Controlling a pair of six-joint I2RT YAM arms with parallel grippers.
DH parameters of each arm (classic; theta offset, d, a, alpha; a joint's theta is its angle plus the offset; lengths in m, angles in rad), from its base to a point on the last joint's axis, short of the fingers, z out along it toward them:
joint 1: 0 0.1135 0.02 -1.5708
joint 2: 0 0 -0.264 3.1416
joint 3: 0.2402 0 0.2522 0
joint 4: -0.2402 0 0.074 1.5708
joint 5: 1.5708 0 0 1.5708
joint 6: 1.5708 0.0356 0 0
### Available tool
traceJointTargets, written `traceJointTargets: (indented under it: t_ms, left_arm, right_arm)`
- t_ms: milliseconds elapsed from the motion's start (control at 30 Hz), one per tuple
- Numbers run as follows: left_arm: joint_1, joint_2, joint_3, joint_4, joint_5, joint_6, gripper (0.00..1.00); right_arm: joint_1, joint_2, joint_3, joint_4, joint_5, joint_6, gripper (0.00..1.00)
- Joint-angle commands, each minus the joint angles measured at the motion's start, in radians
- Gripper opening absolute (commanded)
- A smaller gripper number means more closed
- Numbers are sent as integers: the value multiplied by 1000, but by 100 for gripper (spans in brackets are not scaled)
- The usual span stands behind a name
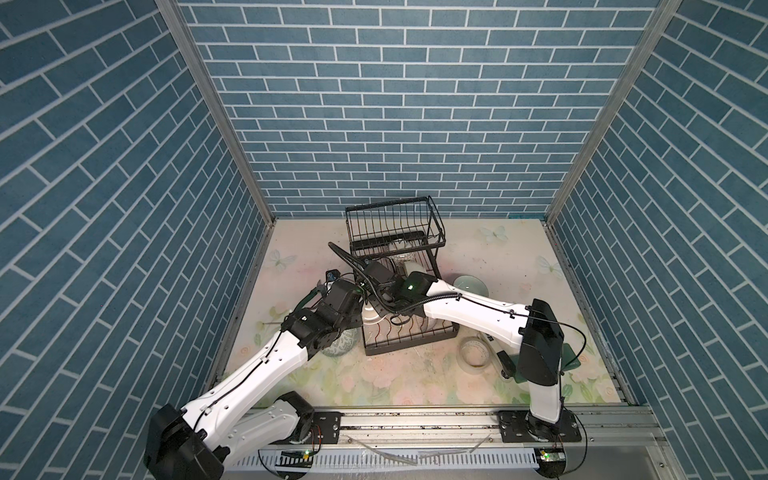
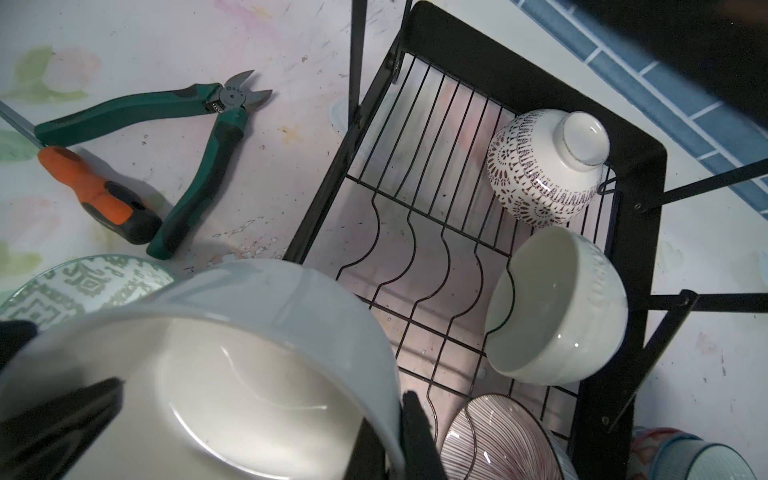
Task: Load the bowls into the dish rack
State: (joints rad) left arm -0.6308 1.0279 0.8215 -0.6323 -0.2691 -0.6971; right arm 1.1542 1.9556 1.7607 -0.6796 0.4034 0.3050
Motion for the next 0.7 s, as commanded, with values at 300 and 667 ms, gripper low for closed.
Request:
traceJointTargets:
  t_ms: [300, 667]
  left_arm:
    - [2, 6, -2, 6, -27, 10, 4]
    - [15, -33, -67, 98, 13, 21, 0]
  right_arm:
    - [16, -6, 54, 54, -15, -6, 0]
    - [15, -7, 48, 63, -65, -4, 0]
